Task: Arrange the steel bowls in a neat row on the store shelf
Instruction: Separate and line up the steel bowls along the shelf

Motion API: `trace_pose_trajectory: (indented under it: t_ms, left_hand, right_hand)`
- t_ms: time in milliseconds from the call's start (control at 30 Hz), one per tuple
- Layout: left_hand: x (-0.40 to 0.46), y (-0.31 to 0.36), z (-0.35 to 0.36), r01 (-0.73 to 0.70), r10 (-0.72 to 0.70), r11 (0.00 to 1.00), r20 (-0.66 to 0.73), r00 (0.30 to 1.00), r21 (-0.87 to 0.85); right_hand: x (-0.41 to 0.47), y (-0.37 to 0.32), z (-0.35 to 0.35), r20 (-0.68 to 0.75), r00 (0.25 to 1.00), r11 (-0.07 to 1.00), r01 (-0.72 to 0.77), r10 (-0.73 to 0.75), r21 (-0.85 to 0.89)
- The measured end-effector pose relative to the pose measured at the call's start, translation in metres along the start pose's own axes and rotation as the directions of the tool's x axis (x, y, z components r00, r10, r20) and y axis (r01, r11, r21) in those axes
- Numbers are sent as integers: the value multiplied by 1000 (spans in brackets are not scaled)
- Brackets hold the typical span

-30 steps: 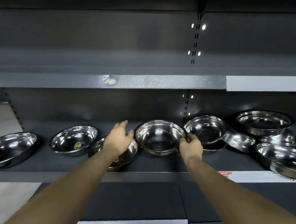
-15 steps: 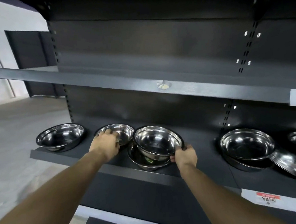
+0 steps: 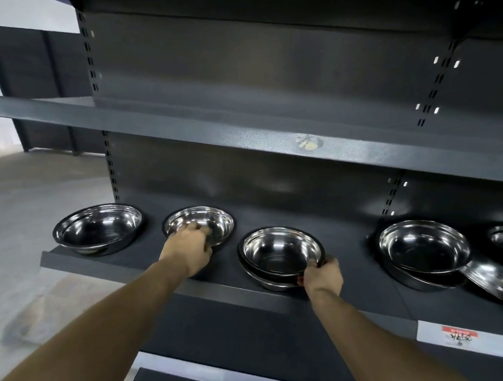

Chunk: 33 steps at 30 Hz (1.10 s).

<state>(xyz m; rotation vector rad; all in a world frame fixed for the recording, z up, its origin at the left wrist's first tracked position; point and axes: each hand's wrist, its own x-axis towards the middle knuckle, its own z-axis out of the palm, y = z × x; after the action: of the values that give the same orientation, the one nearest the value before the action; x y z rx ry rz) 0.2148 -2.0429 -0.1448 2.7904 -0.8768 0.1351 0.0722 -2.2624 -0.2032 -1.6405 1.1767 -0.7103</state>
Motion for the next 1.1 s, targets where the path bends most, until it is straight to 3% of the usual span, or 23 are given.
trace_pose_trajectory:
  t_ms: [333,733,867,1100]
  left_hand:
    - [23,30,9,-175,172,978,-31,985,-110]
    - [18,155,43,-442,447,887,11,894,-134]
    - [20,193,50,-461,471,878,62,880,-129]
    - [17,285,72,-421,436,900,184,881,-112]
  right_hand:
    - [-4,1,-16,-66,998,978,-15,1,-209]
    - [24,39,-125,-263,956,983,-161,133,-89]
    - [40,48,-161,-303,940,980,-185,157,-66]
    - [82,67,-228,-245,955,986,-167,165,9]
